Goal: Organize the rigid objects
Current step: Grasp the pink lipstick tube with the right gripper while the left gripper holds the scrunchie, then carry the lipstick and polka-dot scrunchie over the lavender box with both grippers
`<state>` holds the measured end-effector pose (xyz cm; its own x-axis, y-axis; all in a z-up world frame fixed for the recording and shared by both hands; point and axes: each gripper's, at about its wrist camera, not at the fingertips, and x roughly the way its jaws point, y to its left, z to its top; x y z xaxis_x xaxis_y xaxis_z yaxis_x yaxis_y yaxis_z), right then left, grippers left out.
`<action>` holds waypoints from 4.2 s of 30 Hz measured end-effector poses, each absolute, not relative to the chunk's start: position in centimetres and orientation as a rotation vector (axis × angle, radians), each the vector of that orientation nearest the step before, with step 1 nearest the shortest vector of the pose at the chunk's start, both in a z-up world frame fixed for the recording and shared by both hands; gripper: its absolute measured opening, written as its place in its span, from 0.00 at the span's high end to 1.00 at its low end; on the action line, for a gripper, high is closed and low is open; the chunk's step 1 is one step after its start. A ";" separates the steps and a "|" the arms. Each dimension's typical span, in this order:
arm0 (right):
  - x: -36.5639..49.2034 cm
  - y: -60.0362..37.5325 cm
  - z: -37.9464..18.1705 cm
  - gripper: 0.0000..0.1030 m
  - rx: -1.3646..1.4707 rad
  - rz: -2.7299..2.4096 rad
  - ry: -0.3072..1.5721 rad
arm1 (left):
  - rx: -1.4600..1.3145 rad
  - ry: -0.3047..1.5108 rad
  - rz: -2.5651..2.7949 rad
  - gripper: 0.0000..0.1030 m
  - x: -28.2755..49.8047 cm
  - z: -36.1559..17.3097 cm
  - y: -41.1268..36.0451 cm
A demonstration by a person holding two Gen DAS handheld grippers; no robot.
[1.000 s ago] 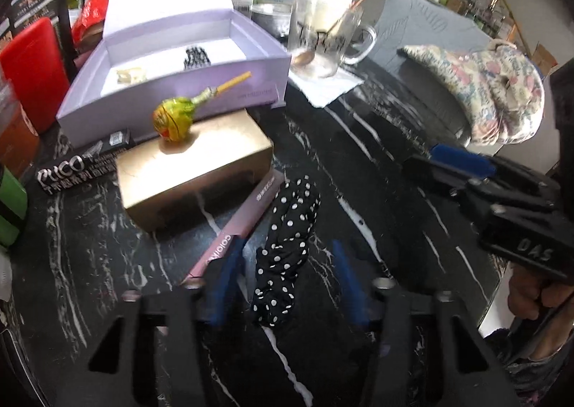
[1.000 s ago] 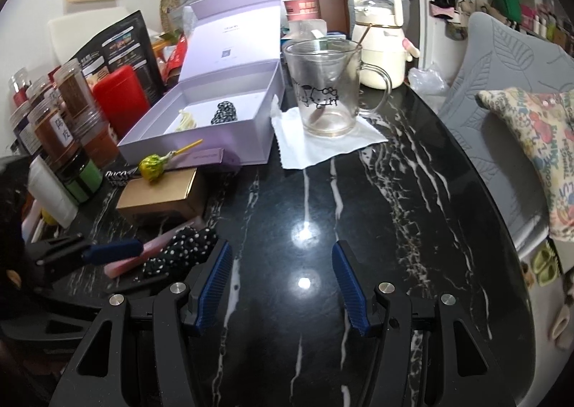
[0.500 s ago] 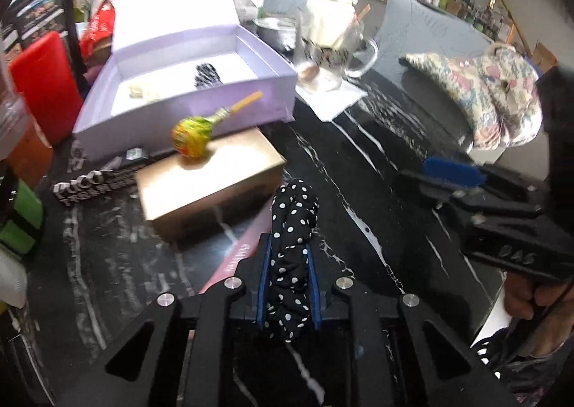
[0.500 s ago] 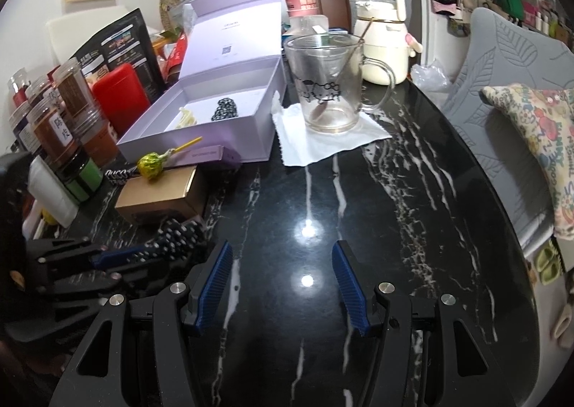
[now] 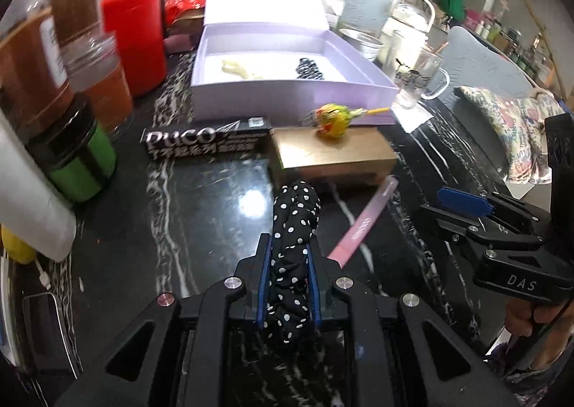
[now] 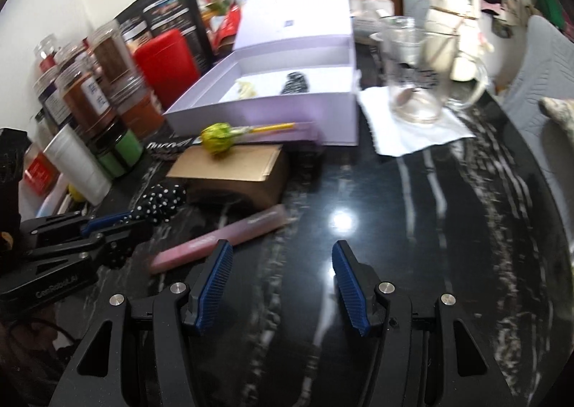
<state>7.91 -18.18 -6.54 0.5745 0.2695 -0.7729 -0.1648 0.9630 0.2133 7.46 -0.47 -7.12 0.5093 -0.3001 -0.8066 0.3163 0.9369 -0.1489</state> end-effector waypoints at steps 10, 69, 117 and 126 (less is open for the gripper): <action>9.6 -15.2 -7.0 0.44 0.124 0.282 0.973 | -0.044 1.011 -0.428 0.82 7.2 -8.7 -0.1; 5.1 -17.5 -7.6 0.87 -0.038 0.220 0.987 | 0.003 0.999 -0.447 0.82 5.6 -8.5 -3.2; 11.3 -19.0 2.4 0.87 -0.053 0.274 0.749 | -0.009 0.682 -0.410 0.82 13.2 3.8 -4.8; 15.6 -19.3 4.2 0.87 -0.071 0.274 0.695 | -0.014 0.648 -0.411 0.82 17.6 5.0 -5.0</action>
<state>15.63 -19.27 4.24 0.7339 0.2256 -0.6407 -0.2727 0.9617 0.0262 17.63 -4.99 4.96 0.7200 -0.3759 -0.5833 0.3671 0.9197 -0.1396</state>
